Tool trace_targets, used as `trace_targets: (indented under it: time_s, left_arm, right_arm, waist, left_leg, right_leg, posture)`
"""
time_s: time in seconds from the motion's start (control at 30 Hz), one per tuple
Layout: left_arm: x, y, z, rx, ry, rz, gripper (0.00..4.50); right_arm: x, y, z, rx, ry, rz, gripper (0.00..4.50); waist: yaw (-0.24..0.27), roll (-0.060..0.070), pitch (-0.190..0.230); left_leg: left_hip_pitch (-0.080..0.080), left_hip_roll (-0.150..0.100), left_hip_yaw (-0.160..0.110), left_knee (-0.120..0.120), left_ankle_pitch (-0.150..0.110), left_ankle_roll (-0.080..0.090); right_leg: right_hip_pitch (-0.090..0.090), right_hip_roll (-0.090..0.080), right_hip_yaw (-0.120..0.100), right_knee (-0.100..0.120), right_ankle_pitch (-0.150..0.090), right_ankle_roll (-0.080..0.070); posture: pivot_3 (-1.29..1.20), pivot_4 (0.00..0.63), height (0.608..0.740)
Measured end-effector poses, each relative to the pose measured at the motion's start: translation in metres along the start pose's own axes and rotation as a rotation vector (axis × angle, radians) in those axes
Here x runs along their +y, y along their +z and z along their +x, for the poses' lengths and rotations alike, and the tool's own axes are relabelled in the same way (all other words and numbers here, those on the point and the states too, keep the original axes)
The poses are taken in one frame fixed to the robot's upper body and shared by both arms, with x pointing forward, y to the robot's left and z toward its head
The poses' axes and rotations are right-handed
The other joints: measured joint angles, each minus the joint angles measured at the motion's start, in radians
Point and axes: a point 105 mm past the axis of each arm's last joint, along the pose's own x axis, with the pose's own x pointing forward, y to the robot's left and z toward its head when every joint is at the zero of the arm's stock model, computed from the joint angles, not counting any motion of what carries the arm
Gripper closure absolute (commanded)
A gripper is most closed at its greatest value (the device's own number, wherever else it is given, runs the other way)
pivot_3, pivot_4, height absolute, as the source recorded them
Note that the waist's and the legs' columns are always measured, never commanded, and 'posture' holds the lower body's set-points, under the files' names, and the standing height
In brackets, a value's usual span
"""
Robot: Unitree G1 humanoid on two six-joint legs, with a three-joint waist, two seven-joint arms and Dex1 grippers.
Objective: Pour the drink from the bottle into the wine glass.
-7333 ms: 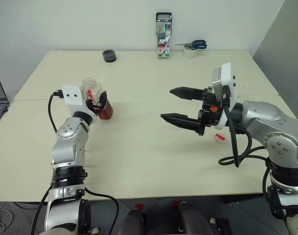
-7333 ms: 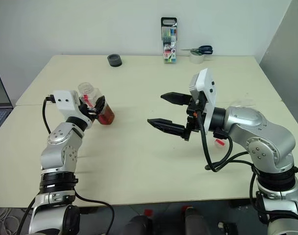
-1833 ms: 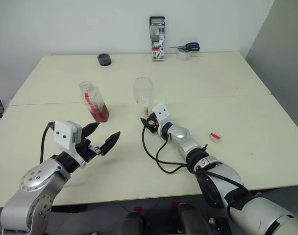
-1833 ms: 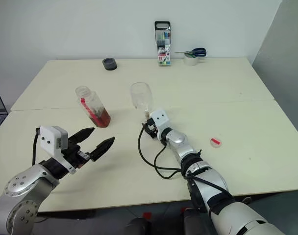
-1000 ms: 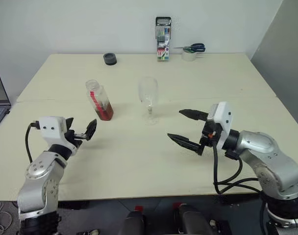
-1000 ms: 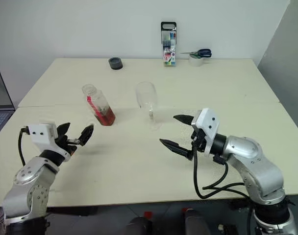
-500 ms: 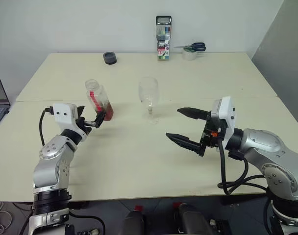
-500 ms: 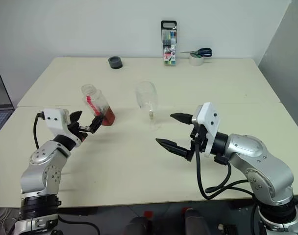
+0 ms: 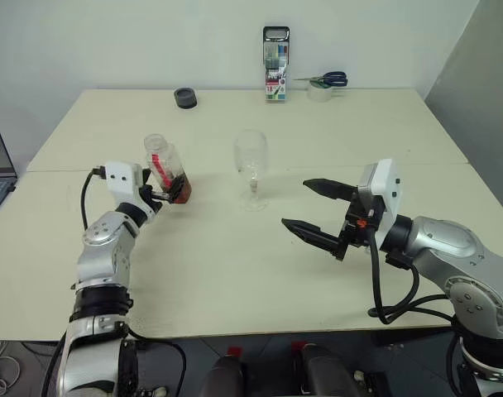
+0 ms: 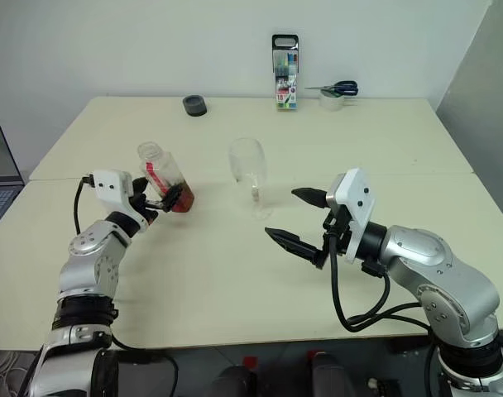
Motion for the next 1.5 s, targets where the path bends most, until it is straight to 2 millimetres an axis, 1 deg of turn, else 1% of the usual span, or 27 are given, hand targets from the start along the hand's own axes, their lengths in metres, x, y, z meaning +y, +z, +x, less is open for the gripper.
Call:
trace_targets:
  time_s: [0.07, 0.27, 0.3, 0.33, 0.47, 0.6, 0.67, 0.77, 0.87, 0.93, 1.07, 1.17, 1.27, 1.33, 1.4, 1.5]
  left_arm:
    - [-0.001, -0.002, 0.005, -0.001, -0.008, 0.002, 0.57]
    - [-0.002, -0.008, 0.008, -0.007, -0.019, -0.003, 2.46]
    - [-0.001, -0.008, 0.008, -0.009, -0.019, -0.002, 2.7]
    - [-0.001, -0.008, 0.008, -0.009, -0.02, -0.002, 2.82]
    - [0.0, -0.009, 0.008, -0.007, -0.009, 0.025, 2.84]
    - [-0.003, -0.004, 0.012, 0.019, -0.027, 0.147, 2.84]
    - [-0.006, 0.007, 0.019, 0.018, -0.051, 0.214, 2.84]
    - [-0.014, 0.04, 0.032, -0.029, -0.098, 0.316, 2.84]
    - [-0.03, 0.072, 0.044, -0.092, -0.17, 0.428, 2.84]
    - [-0.04, 0.082, 0.047, -0.113, -0.217, 0.505, 2.84]
    - [-0.051, 0.082, 0.053, -0.091, -0.268, 0.576, 2.84]
    - [-0.058, 0.092, 0.058, -0.106, -0.289, 0.628, 2.84]
    - [-0.066, 0.105, 0.06, -0.136, -0.325, 0.715, 2.84]
    - [-0.067, 0.11, 0.06, -0.145, -0.333, 0.771, 2.84]
    - [-0.067, 0.109, 0.06, -0.147, -0.339, 0.793, 2.84]
    - [-0.064, 0.102, 0.061, -0.116, -0.345, 0.816, 2.84]
  right_arm:
    - [0.0, 0.0, 0.0, 0.001, 0.0, -0.001, 0.0]
    - [0.001, 0.002, -0.002, 0.006, -0.014, -0.019, 0.0]
    - [0.0, 0.002, -0.002, 0.006, -0.018, -0.019, 0.0]
    - [0.0, 0.002, -0.002, 0.006, -0.022, -0.019, 0.0]
    - [-0.002, 0.001, -0.002, 0.008, -0.043, -0.017, 0.0]
    - [-0.008, 0.004, -0.002, -0.018, -0.109, -0.017, 0.0]
    - [-0.012, 0.009, -0.001, -0.049, -0.145, -0.033, 0.0]
    - [-0.017, 0.017, 0.002, -0.094, -0.187, -0.053, 0.0]
    - [-0.02, 0.016, 0.008, -0.115, -0.207, -0.048, 0.0]
    - [-0.02, 0.014, 0.011, -0.121, -0.211, -0.046, 0.0]
    - [-0.023, 0.014, 0.018, -0.146, -0.219, -0.034, 0.0]
    - [-0.024, 0.015, 0.023, -0.163, -0.216, -0.036, 0.0]
    - [-0.023, 0.017, 0.025, -0.176, -0.215, -0.046, 0.0]
    - [-0.023, 0.017, 0.026, -0.176, -0.215, -0.046, 0.0]
    - [-0.024, 0.017, 0.026, -0.177, -0.216, -0.045, 0.0]
    - [-0.024, 0.017, 0.026, -0.178, -0.216, -0.044, 0.0]
  waist:
    - [0.0, 0.0, 0.0]
    - [-0.002, 0.0, 0.0]
    - [-0.001, 0.0, 0.0]
    - [-0.001, 0.0, 0.0]
    - [-0.001, 0.0, 0.0]
    - [-0.002, 0.0, 0.0]
    - [-0.001, -0.001, 0.0]
    - [-0.001, -0.003, 0.001]
    - [-0.002, -0.003, 0.001]
    - [-0.002, -0.003, 0.001]
    - [-0.005, -0.003, 0.001]
    - [-0.005, -0.003, 0.001]
    - [-0.005, -0.003, 0.001]
    - [-0.005, -0.003, 0.001]
    - [-0.006, -0.003, 0.001]
    - [-0.006, -0.003, 0.001]
  left_leg:
    - [0.0, 0.0, 0.0, 0.0, 0.0, 0.0]
    - [0.0, 0.0, 0.0, 0.0, 0.0, 0.0]
    - [0.0, 0.0, 0.0, 0.0, 0.0, 0.0]
    - [0.0, 0.0, 0.0, 0.0, 0.0, 0.0]
    - [0.0, 0.0, 0.0, 0.0, 0.0, 0.0]
    - [0.0, 0.0, -0.001, 0.0, 0.0, 0.0]
    - [-0.001, 0.0, -0.001, 0.001, 0.0, 0.0]
    - [-0.001, 0.0, -0.001, 0.001, 0.0, 0.0]
    - [-0.001, -0.001, 0.0, 0.001, 0.0, 0.0]
    - [-0.001, -0.001, 0.002, 0.001, 0.0, 0.0]
    - [-0.002, -0.001, 0.002, 0.001, 0.0, 0.0]
    - [-0.002, -0.001, 0.002, 0.001, 0.0, 0.0]
    - [-0.002, -0.001, 0.002, 0.001, 0.0, 0.0]
    - [-0.002, -0.001, 0.003, 0.001, 0.0, 0.0]
    - [-0.002, -0.001, 0.003, 0.001, 0.0, 0.0]
    - [-0.002, -0.001, 0.002, 0.001, 0.0, 0.0]
  right_leg:
    - [0.0, 0.0, 0.0, 0.0, 0.0, 0.0]
    - [-0.001, 0.0, 0.0, 0.0, 0.0, 0.0]
    - [-0.001, 0.0, 0.0, 0.0, 0.0, 0.0]
    - [-0.001, 0.0, 0.0, 0.0, 0.0, 0.0]
    - [-0.001, 0.0, 0.0, 0.0, 0.0, 0.0]
    - [-0.001, 0.0, 0.0, 0.002, 0.0, 0.0]
    - [-0.001, 0.0, 0.0, 0.002, 0.0, 0.0]
    - [-0.001, 0.0, 0.0, 0.002, 0.0, 0.0]
    - [-0.001, 0.0, -0.001, 0.001, 0.0, 0.0]
    - [-0.002, 0.0, -0.001, 0.001, 0.0, 0.0]
    - [-0.003, 0.0, -0.001, 0.002, 0.0, 0.0]
    - [-0.004, 0.0, -0.002, 0.003, 0.0, 0.0]
    - [-0.004, 0.0, -0.002, 0.003, 0.0, 0.0]
    - [-0.004, 0.0, -0.001, 0.003, 0.0, 0.0]
    - [-0.004, 0.0, -0.001, 0.003, 0.0, 0.0]
    - [-0.004, 0.0, -0.001, 0.004, 0.0, 0.0]
  posture:
    - [0.0, 0.15, 0.74]
    - [0.0, 0.15, 0.74]
    - [0.0, 0.15, 0.74]
    - [0.0, 0.15, 0.74]
    - [0.0, 0.15, 0.74]
    - [0.0, 0.15, 0.74]
    - [0.0, 0.15, 0.74]
    - [0.0, 0.15, 0.74]
    - [0.0, 0.15, 0.74]
    - [0.0, 0.15, 0.74]
    - [0.0, 0.15, 0.74]
    - [0.0, 0.15, 0.74]
    - [0.0, 0.15, 0.74]
    - [0.0, 0.15, 0.74]
    - [0.0, 0.15, 0.74]
    - [0.0, 0.15, 0.74]
